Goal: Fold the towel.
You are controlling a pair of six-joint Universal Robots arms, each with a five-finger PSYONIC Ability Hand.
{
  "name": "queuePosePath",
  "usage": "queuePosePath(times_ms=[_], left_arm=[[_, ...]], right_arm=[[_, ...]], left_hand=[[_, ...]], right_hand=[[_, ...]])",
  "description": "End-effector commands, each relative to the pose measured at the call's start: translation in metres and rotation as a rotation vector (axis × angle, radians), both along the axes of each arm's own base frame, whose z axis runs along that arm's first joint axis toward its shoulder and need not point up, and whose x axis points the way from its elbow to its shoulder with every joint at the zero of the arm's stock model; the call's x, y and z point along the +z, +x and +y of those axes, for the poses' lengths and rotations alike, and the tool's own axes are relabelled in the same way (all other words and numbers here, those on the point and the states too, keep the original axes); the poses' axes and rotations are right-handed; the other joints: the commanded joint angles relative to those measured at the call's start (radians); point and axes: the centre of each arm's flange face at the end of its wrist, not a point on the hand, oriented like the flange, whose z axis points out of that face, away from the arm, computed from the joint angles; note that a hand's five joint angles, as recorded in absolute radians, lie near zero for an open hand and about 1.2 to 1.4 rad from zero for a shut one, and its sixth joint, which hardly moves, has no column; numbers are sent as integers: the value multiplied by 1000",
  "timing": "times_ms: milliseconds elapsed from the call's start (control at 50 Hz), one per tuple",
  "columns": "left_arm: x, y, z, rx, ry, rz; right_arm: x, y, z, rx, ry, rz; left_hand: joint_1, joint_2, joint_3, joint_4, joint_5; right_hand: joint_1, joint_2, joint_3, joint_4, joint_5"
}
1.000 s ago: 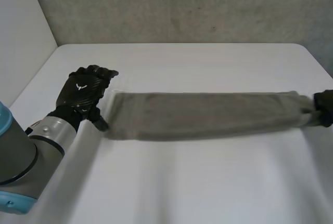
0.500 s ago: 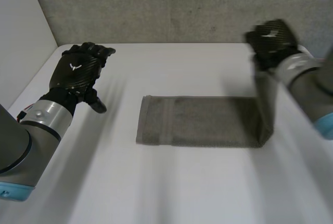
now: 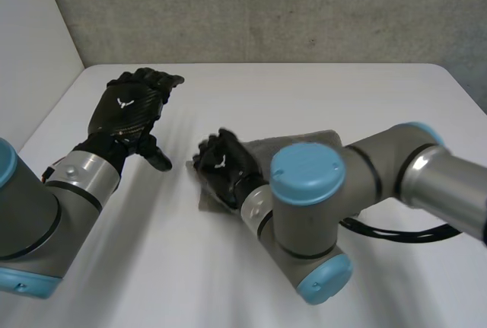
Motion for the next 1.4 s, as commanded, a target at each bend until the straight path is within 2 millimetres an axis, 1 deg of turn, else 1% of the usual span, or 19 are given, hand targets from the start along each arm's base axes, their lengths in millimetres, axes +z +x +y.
queuePosePath(times_ms=[20, 40, 80, 120, 180, 200, 240, 260, 300, 460, 640, 760, 1000, 1040, 1060, 1080, 1120, 1260, 1400], left_arm=[[1, -3, 2, -12, -3, 1], [1, -4, 2, -12, -3, 1], [1, -6, 4, -21, -6, 2], [1, -7, 4, -26, -6, 2], [-1, -11, 5, -37, -2, 0], [-1, -11, 5, -37, -2, 0], [-6, -21, 10, -70, 10, -6], [-6, -21, 10, -70, 10, -6], [-13, -32, 18, -107, 27, -17], [-25, -43, 28, -116, 56, -33], [-26, -44, 30, -118, 61, -32], [-27, -44, 30, -118, 64, -32], [-29, -43, 32, -118, 71, -34], [-30, -43, 32, -116, 74, -34], [-30, -43, 32, -116, 74, -34], [-30, -43, 32, -118, 74, -34], [-30, -43, 32, -118, 74, -34], [-30, -43, 32, -116, 76, -34], [-21, -43, 29, -107, 50, -21]], right_arm=[[58, -42, -21, -134, 80, -189], [58, -42, -21, -134, 80, -189], [66, -64, -28, -191, 104, -207], [64, -74, -29, -216, 122, -200], [53, -98, -36, -282, 153, -166], [53, -98, -36, -282, 153, -166], [40, -119, -44, -343, 190, -140], [40, -119, -44, -343, 190, -140], [26, -137, -49, -400, 220, -120], [1, -165, -61, -492, 270, -93], [-23, -168, -71, -508, 280, -90], [-31, -168, -72, -511, 295, -80], [-35, -167, -71, -507, 290, -92], [-35, -167, -74, -511, 277, -109], [-35, -167, -74, -511, 277, -109], [-34, -167, -75, -514, 276, -120], [-34, -168, -76, -521, 281, -130], [-33, -169, -77, -535, 295, -143], [1, -163, -87, -510, 215, -152]], left_hand=[[-74, -64, -51, -74, -202], [-74, -64, -51, -74, -202], [-74, -64, -51, -74, -202], [-74, -64, -51, -74, -202], [-71, -61, -48, -71, -199], [-71, -61, -48, -71, -199], [-65, -56, -42, -65, -193], [-65, -56, -42, -65, -193], [-60, -50, -36, -59, -188], [-60, -50, -36, -59, -188], [-62, -53, -39, -62, -191], [-62, -53, -39, -62, -191], [-62, -53, -39, -62, -191], [-62, -53, -39, -62, -191], [-62, -53, -39, -62, -191], [-62, -53, -39, -62, -191], [-62, -53, -39, -62, -191], [-62, -53, -39, -62, -191], [-65, -56, -42, -65, -193]], right_hand=[[-160, -167, -170, -157, -131], [-160, -167, -170, -157, -131], [-160, -167, -170, -157, -131], [-160, -167, -170, -157, -131], [-160, -167, -170, -157, -131], [-160, -167, -170, -157, -131], [-160, -167, -170, -157, -131], [-160, -167, -170, -157, -131], [-98, -105, -107, -94, -68], [94, 87, 84, 97, 123], [323, 316, 313, 326, 352], [332, 325, 322, 335, 361], [364, 357, 354, 367, 393], [700, 693, 690, 703, 729], [702, 695, 692, 705, 731], [963, 956, 953, 966, 993], [1061, 1054, 1051, 1064, 1090], [1062, 1055, 1052, 1065, 1091], [1062, 1055, 1052, 1065, 1091]])
